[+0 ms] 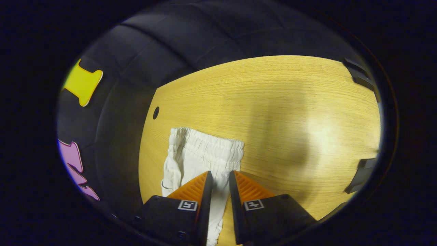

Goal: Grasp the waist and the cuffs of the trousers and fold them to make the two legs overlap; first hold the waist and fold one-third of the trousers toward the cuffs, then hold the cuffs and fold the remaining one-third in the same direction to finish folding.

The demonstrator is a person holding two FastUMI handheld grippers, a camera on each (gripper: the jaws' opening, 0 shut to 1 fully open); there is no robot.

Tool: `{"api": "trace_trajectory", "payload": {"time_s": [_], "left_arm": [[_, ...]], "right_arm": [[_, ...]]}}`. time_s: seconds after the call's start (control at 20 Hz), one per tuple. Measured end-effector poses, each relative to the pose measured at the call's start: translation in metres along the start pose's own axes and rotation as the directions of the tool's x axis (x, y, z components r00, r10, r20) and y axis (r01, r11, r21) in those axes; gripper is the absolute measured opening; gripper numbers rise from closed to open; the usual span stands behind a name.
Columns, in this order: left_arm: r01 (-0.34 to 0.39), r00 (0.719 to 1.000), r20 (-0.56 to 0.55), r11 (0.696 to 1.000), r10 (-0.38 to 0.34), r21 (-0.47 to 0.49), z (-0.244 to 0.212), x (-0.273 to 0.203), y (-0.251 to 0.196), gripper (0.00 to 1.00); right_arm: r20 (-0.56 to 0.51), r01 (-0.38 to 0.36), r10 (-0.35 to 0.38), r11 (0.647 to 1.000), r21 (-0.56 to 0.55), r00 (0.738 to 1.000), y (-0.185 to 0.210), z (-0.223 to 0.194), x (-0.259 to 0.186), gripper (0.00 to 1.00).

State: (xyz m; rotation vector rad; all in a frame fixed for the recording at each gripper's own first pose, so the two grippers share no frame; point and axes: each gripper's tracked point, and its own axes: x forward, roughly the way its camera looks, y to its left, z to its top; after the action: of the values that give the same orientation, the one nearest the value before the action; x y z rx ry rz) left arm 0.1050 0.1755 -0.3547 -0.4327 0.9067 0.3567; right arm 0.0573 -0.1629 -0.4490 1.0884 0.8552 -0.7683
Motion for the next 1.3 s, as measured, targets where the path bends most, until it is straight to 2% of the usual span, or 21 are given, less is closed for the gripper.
{"api": "trace_trajectory", "payload": {"time_s": [0.05,0.15,0.3,0.65,0.75,0.8,0.85,0.9,0.95,1.05,1.1,1.25,1.3], "left_arm": [[0.002,1.0,-0.002,1.0,-0.002,-0.004,-0.001,0.0,-0.001,0.95],[0.007,1.0,-0.017,1.0,-0.007,-0.019,-0.004,0.002,-0.004,0.95],[0.026,0.998,-0.046,0.996,-0.03,-0.082,-0.013,0.006,-0.011,0.95],[0.052,0.999,0.003,0.957,-0.053,-0.285,0.014,0.025,-0.014,0.94],[0.04,0.999,0.01,0.957,-0.039,-0.287,0.023,0.035,-0.02,0.94],[0.028,1.0,0.005,0.962,-0.027,-0.272,0.027,0.043,-0.024,0.87],[0.003,1.0,-0.01,0.968,-0.006,-0.25,0.027,0.05,-0.027,0.87],[-0.036,0.999,-0.041,0.976,0.028,-0.214,0.025,0.056,-0.027,0.91],[-0.09,0.995,-0.061,0.983,0.082,-0.158,0.024,0.06,-0.023,0.83],[-0.141,0.988,-0.08,0.988,0.135,-0.067,0.025,0.068,-0.023,0.47],[-0.142,0.987,-0.085,0.988,0.137,-0.06,0.024,0.07,-0.024,0.4],[-0.073,0.996,-0.069,0.984,0.062,-0.165,0.023,0.072,-0.028,0.11],[-0.049,0.997,-0.068,0.976,0.035,-0.213,0.021,0.069,-0.027,0.09]], "right_arm": [[-0.001,0.007,-0.007,1.0,-0.002,1.0,0.002,0.0,0.001,0.18],[-0.003,-0.002,0.001,0.999,-0.035,1.0,0.002,-0.002,0.003,0.08],[0.0,-0.007,0.007,0.993,-0.119,1.0,0.001,0.0,0.0,0.08],[-0.008,-0.023,0.022,0.993,-0.118,1.0,0.001,0.0,0.002,0.08],[-0.01,-0.027,0.026,0.992,-0.12,1.0,0.002,-0.001,0.003,0.08],[-0.01,-0.029,0.028,0.992,-0.121,1.0,0.002,0.0,0.003,0.08],[-0.011,-0.031,0.03,0.992,-0.122,0.999,0.001,0.0,0.003,0.08],[-0.011,-0.033,0.032,0.992,-0.123,0.999,0.002,-0.001,0.003,0.08],[-0.012,-0.034,0.033,0.992,-0.124,0.999,0.002,-0.001,0.003,0.08],[-0.012,-0.039,0.038,0.991,-0.129,0.999,0.001,-0.001,0.003,0.08],[-0.013,-0.042,0.04,0.99,-0.134,0.999,0.002,-0.001,0.003,0.08],[-0.015,-0.041,0.039,0.987,-0.158,0.999,0.0,0.0,0.002,0.08],[-0.01,-0.046,0.045,0.986,-0.161,0.999,0.002,0.001,0.001,0.08]]}}
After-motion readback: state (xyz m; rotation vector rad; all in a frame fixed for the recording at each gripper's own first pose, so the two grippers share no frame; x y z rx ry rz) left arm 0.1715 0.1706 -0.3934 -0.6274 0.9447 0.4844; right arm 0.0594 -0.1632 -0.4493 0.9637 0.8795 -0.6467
